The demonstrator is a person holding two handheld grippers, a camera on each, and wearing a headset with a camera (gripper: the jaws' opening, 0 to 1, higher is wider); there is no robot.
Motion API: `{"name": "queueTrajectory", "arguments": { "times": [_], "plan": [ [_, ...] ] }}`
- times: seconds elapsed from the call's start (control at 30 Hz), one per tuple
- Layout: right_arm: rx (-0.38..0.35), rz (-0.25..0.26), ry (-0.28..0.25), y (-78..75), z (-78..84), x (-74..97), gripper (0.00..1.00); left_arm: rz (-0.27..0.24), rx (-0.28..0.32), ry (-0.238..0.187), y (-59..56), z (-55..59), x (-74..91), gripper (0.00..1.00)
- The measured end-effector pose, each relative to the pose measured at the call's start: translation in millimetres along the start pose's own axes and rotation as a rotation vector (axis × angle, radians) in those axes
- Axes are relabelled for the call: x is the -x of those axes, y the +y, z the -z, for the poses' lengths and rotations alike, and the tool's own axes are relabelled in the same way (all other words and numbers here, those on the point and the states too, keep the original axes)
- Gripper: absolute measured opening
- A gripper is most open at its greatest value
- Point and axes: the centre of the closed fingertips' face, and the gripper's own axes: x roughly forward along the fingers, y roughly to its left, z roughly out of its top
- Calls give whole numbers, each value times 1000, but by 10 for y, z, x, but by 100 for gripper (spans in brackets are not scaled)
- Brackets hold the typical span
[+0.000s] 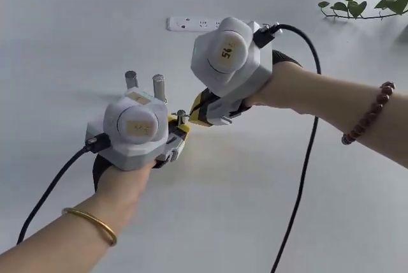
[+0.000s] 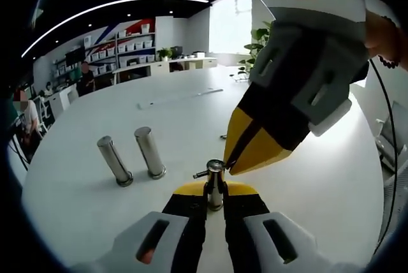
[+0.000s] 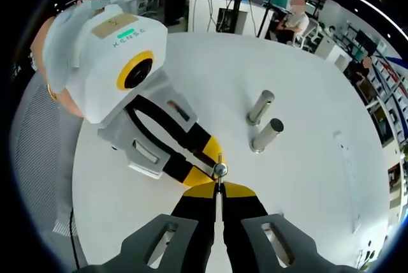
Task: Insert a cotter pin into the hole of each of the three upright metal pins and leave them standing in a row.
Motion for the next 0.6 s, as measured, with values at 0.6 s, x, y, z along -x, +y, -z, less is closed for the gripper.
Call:
{"name": "queueTrajectory", "arguments": {
  "times": [0.6],
  "plan": [
    [-43, 6, -13, 8, 66, 67, 2, -12, 2, -6, 5, 8, -2, 7]
  ]
}}
